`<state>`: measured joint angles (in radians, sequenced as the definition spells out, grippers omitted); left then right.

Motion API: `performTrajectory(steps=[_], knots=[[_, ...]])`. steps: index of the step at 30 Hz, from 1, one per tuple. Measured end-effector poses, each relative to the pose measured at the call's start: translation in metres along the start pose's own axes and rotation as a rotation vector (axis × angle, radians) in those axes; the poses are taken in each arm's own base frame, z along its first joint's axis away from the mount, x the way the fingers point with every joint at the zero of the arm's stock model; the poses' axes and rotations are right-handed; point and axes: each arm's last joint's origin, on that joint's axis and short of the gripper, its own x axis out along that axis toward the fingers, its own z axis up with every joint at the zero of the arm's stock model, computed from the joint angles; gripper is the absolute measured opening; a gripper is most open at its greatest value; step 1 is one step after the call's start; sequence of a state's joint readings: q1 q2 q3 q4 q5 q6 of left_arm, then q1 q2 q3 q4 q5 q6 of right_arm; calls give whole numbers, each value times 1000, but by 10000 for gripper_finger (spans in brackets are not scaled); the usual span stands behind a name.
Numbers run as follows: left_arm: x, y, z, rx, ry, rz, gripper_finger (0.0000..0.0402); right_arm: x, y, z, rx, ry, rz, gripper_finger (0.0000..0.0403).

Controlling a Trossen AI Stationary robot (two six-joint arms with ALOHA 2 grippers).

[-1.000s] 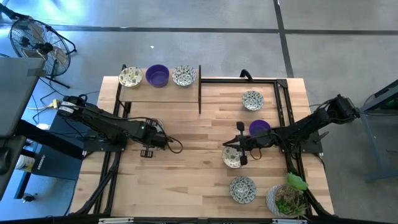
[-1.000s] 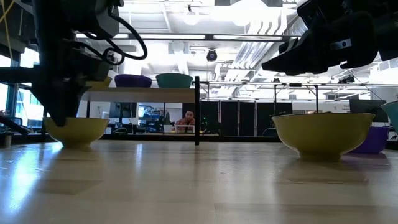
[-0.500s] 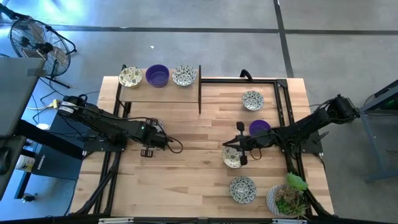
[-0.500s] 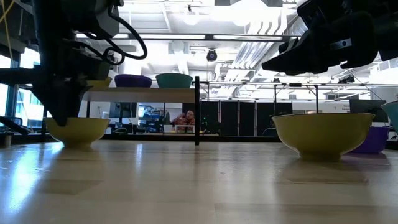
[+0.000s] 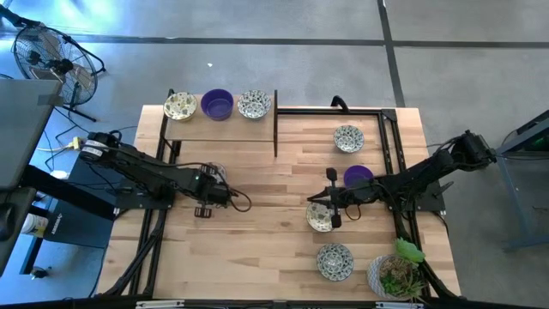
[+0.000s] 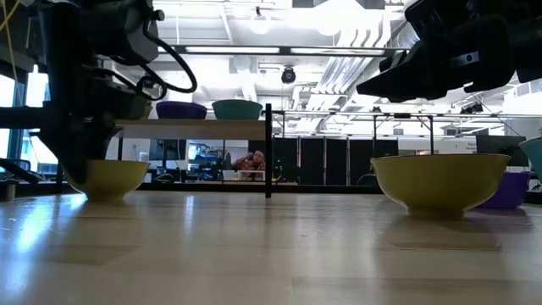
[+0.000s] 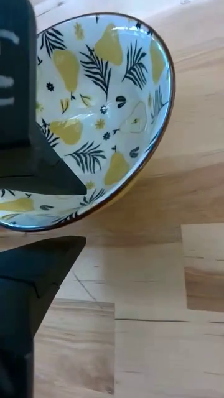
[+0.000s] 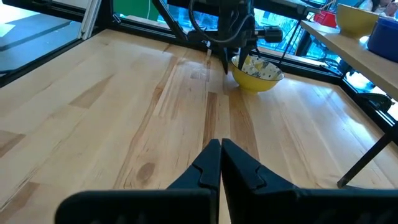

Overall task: Pick & Place Mini bowls
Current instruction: Stack the bottom yellow and white patterned bowl on the yellow and white patterned bowl on the shelf

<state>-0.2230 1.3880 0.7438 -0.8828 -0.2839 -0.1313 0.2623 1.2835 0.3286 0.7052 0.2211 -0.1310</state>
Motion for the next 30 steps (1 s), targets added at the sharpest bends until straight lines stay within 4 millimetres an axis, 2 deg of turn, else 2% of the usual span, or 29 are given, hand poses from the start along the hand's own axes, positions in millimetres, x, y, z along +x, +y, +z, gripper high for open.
performTrajectory(steps=[4, 10, 13, 19, 24, 30], knots=[[0, 0, 0, 0, 3, -4, 88, 0, 0, 0, 0, -2, 0, 1], [-2, 0, 0, 20, 6, -7, 16, 0, 0, 0, -1, -2, 0, 1], [-12, 2, 6, 19, -6, -27, 11, 0, 0, 0, -1, -2, -1, 2], [-59, 13, 23, 78, -39, -39, 7, 0, 0, 0, -1, -2, -1, 2], [-112, 17, 41, 166, -176, -37, 8, 0, 0, 0, -1, -2, 0, 1], [-167, 31, 45, 146, -274, 36, 9, 0, 0, 0, 0, -3, 15, 1]])
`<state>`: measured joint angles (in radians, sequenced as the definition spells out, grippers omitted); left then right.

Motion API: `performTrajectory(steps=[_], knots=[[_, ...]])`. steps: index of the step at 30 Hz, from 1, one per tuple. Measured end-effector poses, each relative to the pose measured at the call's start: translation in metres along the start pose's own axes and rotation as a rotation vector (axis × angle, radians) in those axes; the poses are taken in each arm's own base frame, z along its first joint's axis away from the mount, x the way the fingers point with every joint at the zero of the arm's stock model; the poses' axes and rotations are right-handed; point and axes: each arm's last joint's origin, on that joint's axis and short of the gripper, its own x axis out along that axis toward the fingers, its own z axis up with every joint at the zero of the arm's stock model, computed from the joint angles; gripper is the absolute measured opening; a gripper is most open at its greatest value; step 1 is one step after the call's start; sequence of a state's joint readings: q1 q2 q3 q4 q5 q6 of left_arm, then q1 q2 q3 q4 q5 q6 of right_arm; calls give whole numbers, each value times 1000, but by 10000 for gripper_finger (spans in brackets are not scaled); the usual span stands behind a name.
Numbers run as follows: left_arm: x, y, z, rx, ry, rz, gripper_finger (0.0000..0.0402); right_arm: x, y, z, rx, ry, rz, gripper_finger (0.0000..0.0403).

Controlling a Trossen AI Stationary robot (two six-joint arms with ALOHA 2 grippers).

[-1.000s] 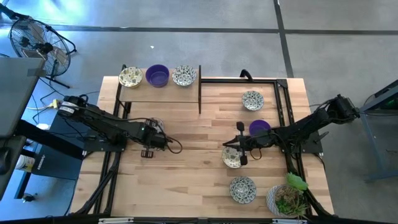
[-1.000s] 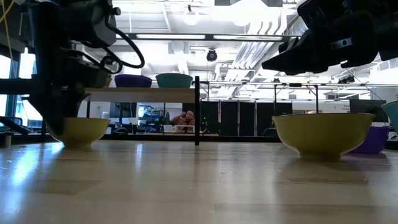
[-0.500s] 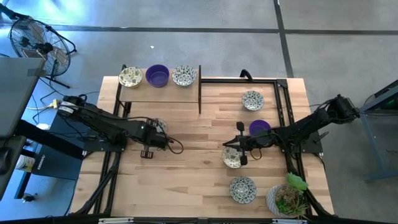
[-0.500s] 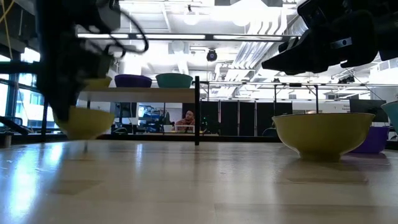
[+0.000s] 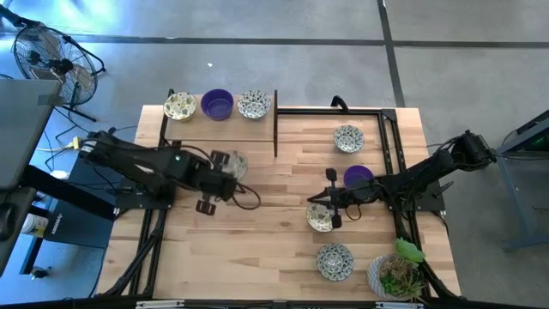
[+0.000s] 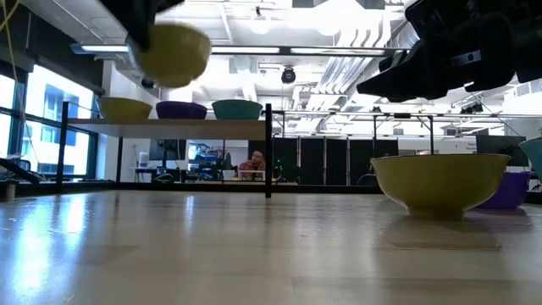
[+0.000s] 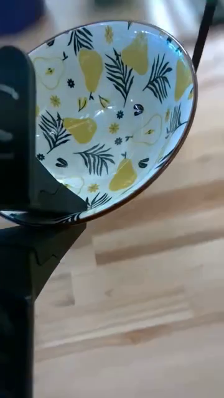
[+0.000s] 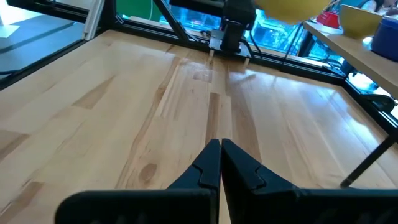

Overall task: Pick & Place Mini bowls
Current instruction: Stack the bottom yellow and white patterned bowl on the yellow and white patterned bowl on the shelf

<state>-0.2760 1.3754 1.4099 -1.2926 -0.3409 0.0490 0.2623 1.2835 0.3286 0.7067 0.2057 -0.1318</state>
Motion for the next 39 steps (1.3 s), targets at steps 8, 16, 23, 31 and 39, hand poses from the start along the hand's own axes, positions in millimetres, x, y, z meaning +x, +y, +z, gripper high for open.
performTrajectory(steps=[8, 16, 23, 31, 39], knots=[[-49, 42, -11, -103, 62, 144, 9, 0, 0, 0, 0, -1, 7, 1], [-61, 109, -47, -319, 116, 191, 9, 0, 0, 1, 2, -10, 16, 1], [-57, 154, -86, -441, 197, 187, 9, 0, 0, 1, 4, -10, 19, 1], [-58, 185, -127, -589, 277, 212, 9, 0, 0, 1, 3, -10, 18, 1], [-49, 198, -139, -628, 321, 183, 9, 0, 0, 1, 3, -10, 17, 1]])
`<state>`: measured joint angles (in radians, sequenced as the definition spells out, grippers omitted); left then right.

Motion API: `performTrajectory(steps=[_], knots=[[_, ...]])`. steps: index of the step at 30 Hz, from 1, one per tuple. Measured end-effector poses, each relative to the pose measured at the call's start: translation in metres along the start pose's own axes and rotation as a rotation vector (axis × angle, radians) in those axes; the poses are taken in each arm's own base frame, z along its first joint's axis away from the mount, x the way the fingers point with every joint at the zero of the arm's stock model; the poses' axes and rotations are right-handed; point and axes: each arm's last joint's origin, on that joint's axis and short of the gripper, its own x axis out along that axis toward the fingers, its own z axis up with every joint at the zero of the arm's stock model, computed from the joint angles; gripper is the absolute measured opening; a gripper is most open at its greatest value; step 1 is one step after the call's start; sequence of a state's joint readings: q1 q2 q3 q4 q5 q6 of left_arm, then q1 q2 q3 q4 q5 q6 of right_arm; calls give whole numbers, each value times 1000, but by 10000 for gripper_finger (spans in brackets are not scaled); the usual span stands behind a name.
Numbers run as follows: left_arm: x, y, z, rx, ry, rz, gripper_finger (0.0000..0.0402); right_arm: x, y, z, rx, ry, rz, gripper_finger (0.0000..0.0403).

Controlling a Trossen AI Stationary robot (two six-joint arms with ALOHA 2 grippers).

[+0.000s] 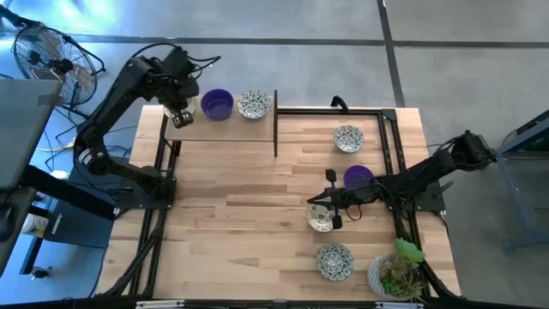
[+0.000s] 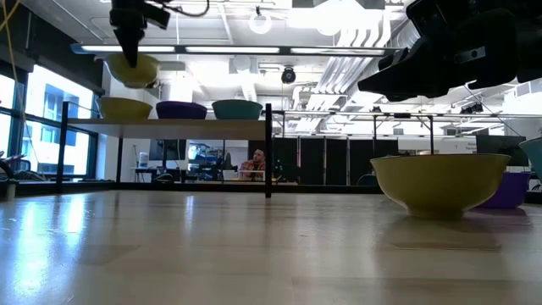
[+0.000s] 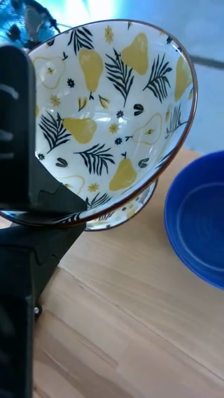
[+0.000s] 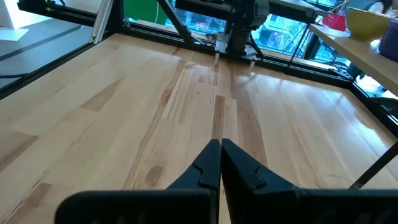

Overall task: Pick & Place Mini bowls
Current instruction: Stack the bottom yellow and white patterned bowl on the yellow and white patterned bowl on the shelf

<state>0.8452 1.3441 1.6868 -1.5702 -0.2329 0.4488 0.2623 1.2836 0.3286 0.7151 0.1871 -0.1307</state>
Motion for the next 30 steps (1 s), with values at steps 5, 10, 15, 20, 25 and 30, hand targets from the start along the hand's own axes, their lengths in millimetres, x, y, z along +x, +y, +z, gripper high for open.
performTrajectory(steps=[5, 10, 15, 20, 25, 30], knots=[[25, -2, 9, 24, 90, -33, 9, 0, 0, 0, 0, -1, 5, 1], [43, -5, 11, 38, 151, -21, 9, 0, 0, 0, 2, -2, 12, 2], [52, -7, 10, 32, 173, -29, 9, 0, 1, 0, 1, -4, 29, 2], [59, -2, 7, 12, 178, -14, 9, 0, 1, 0, 1, -4, 30, 1], [63, 8, 3, -28, 162, -35, 9, 0, 1, 0, 2, -4, 30, 1], [63, 9, 3, -25, 147, -53, 9, 0, 1, 0, 1, -4, 30, 2]])
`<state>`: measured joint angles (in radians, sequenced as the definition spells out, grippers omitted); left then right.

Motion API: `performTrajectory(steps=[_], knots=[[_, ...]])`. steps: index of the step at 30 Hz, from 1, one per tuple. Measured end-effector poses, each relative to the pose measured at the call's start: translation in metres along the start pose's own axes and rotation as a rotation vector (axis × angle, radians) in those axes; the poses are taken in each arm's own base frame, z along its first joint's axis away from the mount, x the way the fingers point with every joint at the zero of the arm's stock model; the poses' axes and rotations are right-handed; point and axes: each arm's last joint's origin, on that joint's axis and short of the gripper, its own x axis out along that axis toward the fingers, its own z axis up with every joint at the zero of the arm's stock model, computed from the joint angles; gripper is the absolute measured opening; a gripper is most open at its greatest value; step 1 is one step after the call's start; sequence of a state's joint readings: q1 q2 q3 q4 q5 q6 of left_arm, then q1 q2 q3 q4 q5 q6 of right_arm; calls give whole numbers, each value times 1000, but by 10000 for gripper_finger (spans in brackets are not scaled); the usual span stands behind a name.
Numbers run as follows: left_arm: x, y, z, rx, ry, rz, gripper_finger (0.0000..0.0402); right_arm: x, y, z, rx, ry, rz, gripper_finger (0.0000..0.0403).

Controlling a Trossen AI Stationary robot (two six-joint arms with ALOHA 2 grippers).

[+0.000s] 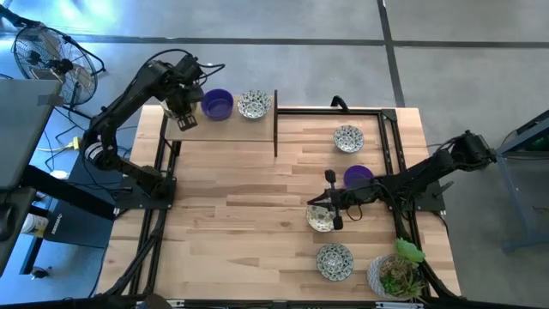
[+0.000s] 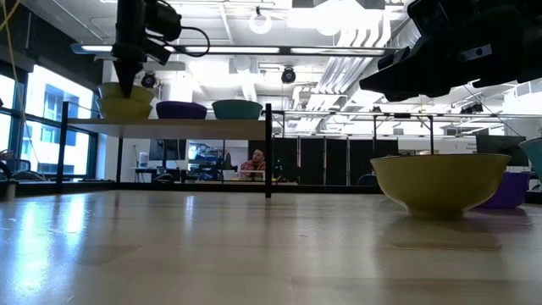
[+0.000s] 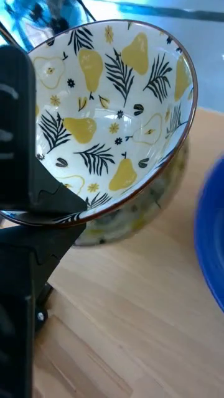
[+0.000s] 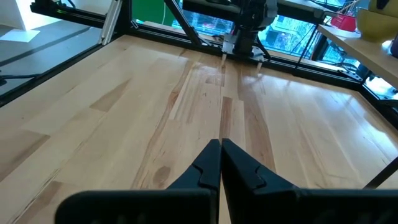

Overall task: Pick & Place Mini bowls
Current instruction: Stack the bottom yellow and white patterned bowl on the yellow and white patterned bowl on the shelf

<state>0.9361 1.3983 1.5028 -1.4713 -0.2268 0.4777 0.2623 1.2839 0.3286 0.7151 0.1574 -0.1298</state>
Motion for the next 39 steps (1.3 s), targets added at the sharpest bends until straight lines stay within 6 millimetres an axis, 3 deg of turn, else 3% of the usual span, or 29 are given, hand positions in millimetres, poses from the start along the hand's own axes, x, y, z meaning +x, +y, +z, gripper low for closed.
performTrajectory(steps=[15, 25, 39], knots=[[0, -1, 0, -1, -6, -15, 9, 0, 0, 0, 0, -1, 8, 2], [15, -7, -5, 2, 14, -15, 9, 0, 0, 0, 1, -1, 8, 1], [3, -11, -17, -8, -35, -15, 10, 0, 0, 0, -1, -1, 10, 1]])
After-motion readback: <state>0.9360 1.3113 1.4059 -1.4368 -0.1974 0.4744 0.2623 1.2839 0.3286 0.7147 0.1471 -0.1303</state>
